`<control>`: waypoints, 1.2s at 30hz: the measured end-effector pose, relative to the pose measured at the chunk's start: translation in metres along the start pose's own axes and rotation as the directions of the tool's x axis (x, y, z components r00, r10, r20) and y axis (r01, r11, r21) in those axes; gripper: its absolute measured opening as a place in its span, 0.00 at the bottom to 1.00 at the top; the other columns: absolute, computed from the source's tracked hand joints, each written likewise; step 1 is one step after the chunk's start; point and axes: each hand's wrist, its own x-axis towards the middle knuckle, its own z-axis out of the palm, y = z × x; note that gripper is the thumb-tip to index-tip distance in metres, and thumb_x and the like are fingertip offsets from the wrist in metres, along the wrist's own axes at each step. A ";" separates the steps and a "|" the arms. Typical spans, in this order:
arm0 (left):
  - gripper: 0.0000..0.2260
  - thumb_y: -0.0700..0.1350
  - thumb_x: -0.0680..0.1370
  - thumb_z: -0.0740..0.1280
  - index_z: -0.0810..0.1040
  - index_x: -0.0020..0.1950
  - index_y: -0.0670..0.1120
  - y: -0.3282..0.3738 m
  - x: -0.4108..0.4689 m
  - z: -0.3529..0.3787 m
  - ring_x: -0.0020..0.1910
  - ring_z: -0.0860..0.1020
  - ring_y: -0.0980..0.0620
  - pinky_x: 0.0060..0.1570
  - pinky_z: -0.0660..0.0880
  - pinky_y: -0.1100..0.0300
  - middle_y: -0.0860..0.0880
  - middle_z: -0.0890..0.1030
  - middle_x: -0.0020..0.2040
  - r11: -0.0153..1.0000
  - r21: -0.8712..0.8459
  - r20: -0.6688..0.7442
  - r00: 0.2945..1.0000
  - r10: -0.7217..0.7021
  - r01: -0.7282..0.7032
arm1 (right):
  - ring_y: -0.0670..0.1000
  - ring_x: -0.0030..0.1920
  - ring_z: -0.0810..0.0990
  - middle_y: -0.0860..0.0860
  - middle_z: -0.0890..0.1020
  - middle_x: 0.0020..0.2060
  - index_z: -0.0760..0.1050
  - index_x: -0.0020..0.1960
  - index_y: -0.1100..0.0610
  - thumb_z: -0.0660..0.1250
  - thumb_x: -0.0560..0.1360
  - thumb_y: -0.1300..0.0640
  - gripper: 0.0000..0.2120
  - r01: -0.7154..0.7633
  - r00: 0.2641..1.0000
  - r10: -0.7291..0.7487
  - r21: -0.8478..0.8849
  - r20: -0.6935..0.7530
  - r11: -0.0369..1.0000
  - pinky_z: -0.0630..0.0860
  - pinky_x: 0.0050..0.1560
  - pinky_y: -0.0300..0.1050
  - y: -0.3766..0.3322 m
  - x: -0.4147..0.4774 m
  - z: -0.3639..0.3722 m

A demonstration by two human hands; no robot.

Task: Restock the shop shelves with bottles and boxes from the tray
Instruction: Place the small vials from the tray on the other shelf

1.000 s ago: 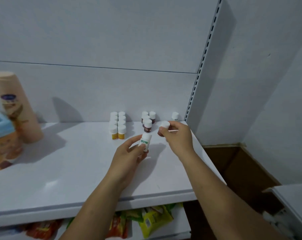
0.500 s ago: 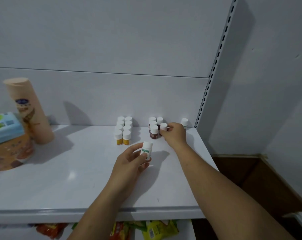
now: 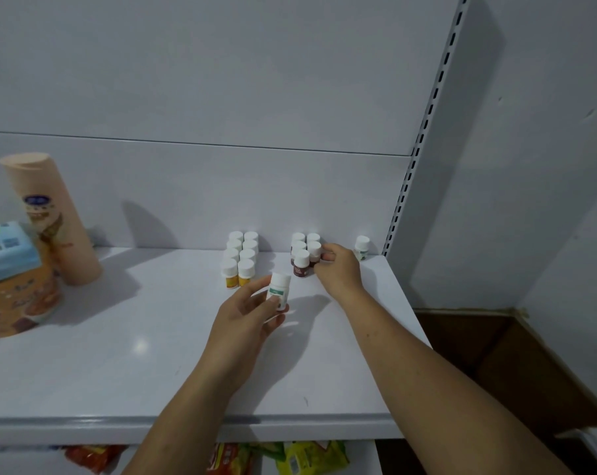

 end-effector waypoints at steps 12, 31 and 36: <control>0.14 0.40 0.81 0.72 0.82 0.64 0.55 0.004 0.004 0.030 0.58 0.85 0.52 0.52 0.83 0.58 0.51 0.85 0.59 0.967 0.193 0.059 0.986 0.156 -0.165 | 0.47 0.50 0.85 0.45 0.87 0.49 0.84 0.57 0.50 0.66 0.82 0.60 0.10 0.183 0.978 -0.200 0.232 0.052 0.955 0.81 0.53 0.45 -0.031 -0.095 -0.045; 0.26 0.64 0.82 0.65 0.66 0.79 0.62 -0.013 0.001 0.071 0.73 0.70 0.60 0.70 0.71 0.56 0.63 0.71 0.75 0.271 0.778 0.505 0.821 0.267 -0.567 | 0.45 0.45 0.85 0.45 0.87 0.43 0.83 0.54 0.51 0.71 0.80 0.56 0.04 0.089 0.991 -0.085 0.036 -0.100 0.995 0.81 0.47 0.40 0.025 -0.087 -0.109; 0.34 0.73 0.80 0.54 0.58 0.83 0.60 -0.009 -0.001 0.061 0.79 0.64 0.54 0.73 0.68 0.50 0.58 0.65 0.81 -0.059 0.804 0.589 0.778 0.219 -0.592 | 0.51 0.46 0.86 0.49 0.87 0.43 0.83 0.55 0.54 0.68 0.80 0.56 0.06 0.057 0.987 -0.072 -0.102 -0.146 0.993 0.80 0.51 0.46 0.046 -0.027 -0.096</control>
